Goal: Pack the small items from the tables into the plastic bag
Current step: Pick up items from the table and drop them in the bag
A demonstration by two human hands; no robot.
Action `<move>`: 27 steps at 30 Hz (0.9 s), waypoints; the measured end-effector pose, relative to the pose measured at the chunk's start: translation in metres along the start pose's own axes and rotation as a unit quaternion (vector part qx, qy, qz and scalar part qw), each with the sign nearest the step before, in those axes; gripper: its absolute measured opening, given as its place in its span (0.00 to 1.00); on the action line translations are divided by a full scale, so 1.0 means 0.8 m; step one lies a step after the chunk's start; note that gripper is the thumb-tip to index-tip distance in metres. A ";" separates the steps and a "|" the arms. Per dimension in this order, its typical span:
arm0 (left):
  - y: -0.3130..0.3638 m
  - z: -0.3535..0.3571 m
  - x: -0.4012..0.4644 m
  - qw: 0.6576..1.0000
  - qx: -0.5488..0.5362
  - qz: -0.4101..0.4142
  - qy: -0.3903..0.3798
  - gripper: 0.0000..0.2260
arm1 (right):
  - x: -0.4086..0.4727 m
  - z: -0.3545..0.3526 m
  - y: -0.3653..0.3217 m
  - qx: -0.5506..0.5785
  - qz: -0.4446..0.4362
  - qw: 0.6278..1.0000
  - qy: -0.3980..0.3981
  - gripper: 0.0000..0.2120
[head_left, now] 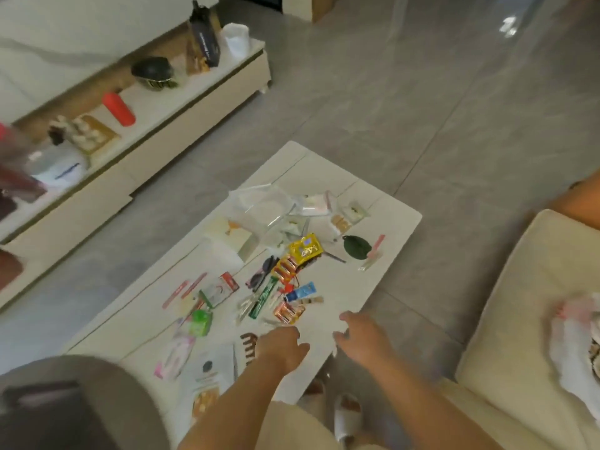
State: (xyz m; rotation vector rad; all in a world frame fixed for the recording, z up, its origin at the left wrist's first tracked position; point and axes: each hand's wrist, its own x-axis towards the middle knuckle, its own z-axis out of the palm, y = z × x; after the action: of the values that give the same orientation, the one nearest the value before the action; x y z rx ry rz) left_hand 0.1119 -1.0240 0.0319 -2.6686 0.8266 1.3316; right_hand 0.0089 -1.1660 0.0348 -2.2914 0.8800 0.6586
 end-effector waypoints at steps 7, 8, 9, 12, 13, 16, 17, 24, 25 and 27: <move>-0.072 0.047 -0.017 0.986 -0.131 -0.105 0.019 0.18 | 0.026 0.047 -0.045 -0.102 -0.091 0.988 -0.066 0.24; -0.079 0.055 -0.019 0.982 -0.145 -0.120 0.020 0.19 | 0.027 0.053 -0.049 -0.112 -0.102 0.986 -0.072 0.24; -0.086 0.064 -0.022 0.979 -0.156 -0.133 0.020 0.19 | 0.029 0.060 -0.052 -0.120 -0.112 0.984 -0.075 0.24; -0.103 0.095 -0.028 0.966 -0.196 -0.170 0.024 0.20 | 0.035 0.084 -0.059 -0.146 -0.145 0.975 -0.082 0.23; -0.107 0.107 -0.029 0.960 -0.214 -0.181 0.028 0.20 | 0.037 0.094 -0.060 -0.154 -0.154 0.972 -0.086 0.23; -0.124 0.144 -0.036 0.942 -0.259 -0.211 0.038 0.20 | 0.042 0.126 -0.065 -0.171 -0.171 0.965 -0.099 0.22; -0.131 0.157 -0.037 0.937 -0.270 -0.219 0.037 0.20 | 0.042 0.137 -0.067 -0.174 -0.176 0.964 -0.103 0.22; -0.193 0.214 -0.029 0.910 -0.316 -0.265 0.047 0.21 | 0.045 0.214 -0.085 -0.205 -0.210 0.946 -0.137 0.24; -0.203 0.218 -0.024 0.907 -0.322 -0.267 0.052 0.21 | 0.046 0.224 -0.089 -0.213 -0.213 0.943 -0.141 0.23; -0.225 0.226 -0.013 0.901 -0.334 -0.268 0.065 0.21 | 0.051 0.246 -0.100 -0.220 -0.216 0.939 -0.149 0.23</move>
State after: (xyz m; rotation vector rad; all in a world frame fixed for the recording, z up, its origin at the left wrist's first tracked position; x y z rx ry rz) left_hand 0.0615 -0.8165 -0.1081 -3.1241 -0.4671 1.4650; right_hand 0.0477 -1.0022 -0.1013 -2.5529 0.0725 1.0393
